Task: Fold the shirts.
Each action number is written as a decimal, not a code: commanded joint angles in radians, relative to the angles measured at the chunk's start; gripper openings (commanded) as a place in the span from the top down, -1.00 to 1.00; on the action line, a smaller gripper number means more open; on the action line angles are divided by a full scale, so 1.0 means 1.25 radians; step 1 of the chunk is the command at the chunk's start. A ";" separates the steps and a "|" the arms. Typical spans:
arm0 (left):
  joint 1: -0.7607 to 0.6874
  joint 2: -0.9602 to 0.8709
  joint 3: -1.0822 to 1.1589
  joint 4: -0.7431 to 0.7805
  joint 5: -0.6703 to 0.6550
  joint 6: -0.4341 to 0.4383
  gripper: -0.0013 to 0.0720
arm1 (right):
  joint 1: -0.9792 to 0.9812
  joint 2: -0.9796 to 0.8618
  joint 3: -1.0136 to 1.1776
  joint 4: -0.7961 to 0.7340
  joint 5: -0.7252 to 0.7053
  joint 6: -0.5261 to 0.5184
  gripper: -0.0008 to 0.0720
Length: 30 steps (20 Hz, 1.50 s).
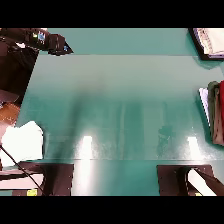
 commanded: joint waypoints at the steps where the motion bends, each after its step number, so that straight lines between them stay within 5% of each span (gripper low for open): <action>1: -0.001 0.000 0.000 0.000 0.000 0.000 0.90 | 0.005 0.001 0.000 0.001 -0.003 0.000 0.92; 15: 0.000 0.000 0.000 -0.008 0.025 -0.001 0.90 | 0.005 0.001 0.000 0.001 0.016 0.000 0.92; 18: 0.013 0.020 0.025 0.027 -0.114 -0.020 0.89 | 0.006 0.001 0.000 0.001 0.016 0.000 0.92; 23: 0.013 0.162 -0.002 0.287 -0.336 -0.092 0.88 | 0.006 0.001 -0.001 0.001 0.015 0.000 0.92; 25: 0.013 0.213 -0.081 0.428 -0.373 -0.131 -0.55 | 0.006 0.001 -0.001 0.001 0.015 0.000 0.92; 30: 0.013 0.323 -0.508 0.616 -0.294 -0.194 -0.60 | 0.006 0.001 -0.001 0.001 0.015 -0.012 0.92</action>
